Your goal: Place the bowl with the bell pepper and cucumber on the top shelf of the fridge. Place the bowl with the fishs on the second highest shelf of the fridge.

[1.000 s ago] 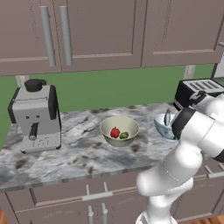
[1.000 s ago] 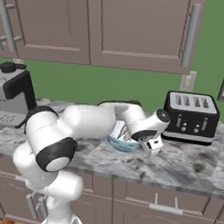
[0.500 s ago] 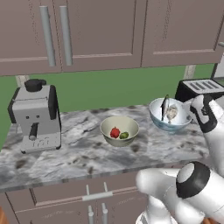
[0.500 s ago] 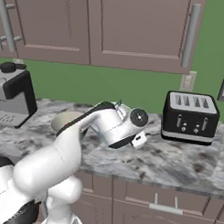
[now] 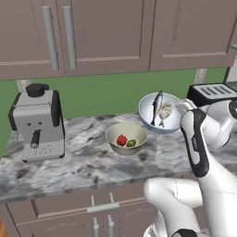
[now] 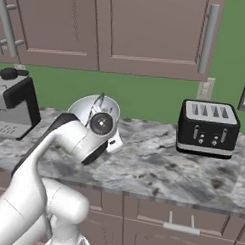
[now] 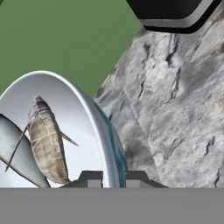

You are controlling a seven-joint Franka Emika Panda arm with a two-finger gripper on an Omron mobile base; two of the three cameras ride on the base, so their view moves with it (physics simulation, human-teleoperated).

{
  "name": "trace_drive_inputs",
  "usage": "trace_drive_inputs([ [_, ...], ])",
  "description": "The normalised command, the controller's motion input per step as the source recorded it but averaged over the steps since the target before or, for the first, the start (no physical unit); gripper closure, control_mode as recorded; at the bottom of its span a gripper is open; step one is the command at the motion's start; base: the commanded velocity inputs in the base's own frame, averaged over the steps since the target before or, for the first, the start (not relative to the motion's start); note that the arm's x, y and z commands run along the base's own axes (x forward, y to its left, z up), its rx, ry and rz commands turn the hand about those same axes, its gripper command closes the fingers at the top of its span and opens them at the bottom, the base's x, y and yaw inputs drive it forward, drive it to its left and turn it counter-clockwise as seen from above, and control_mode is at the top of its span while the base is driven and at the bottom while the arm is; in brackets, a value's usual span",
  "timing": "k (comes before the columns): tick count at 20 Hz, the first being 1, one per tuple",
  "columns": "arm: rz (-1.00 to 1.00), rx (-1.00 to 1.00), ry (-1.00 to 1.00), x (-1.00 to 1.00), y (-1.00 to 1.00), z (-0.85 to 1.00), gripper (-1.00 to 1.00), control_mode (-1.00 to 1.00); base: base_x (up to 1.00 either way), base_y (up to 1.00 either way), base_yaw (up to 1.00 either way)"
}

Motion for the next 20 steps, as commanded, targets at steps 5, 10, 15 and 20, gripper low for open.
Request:
trace_drive_inputs([
  [5, 0.0, 0.06, 0.13, -0.03, 0.87, 0.46, 1.0, -1.0, 0.0, 0.0, 0.0],
  [10, 0.0, 0.01, 0.01, -0.1, 0.16, 0.0, 1.0, -1.0, 0.0, 0.0, 0.0],
  [15, 0.0, 0.0, 0.0, -0.38, 0.0, 0.0, 1.0, -1.0, 0.0, 0.0, 0.0],
  [20, 0.0, 0.0, 0.0, -0.15, 0.0, 0.0, 1.0, 1.0, -0.66, 0.0, 0.0],
])
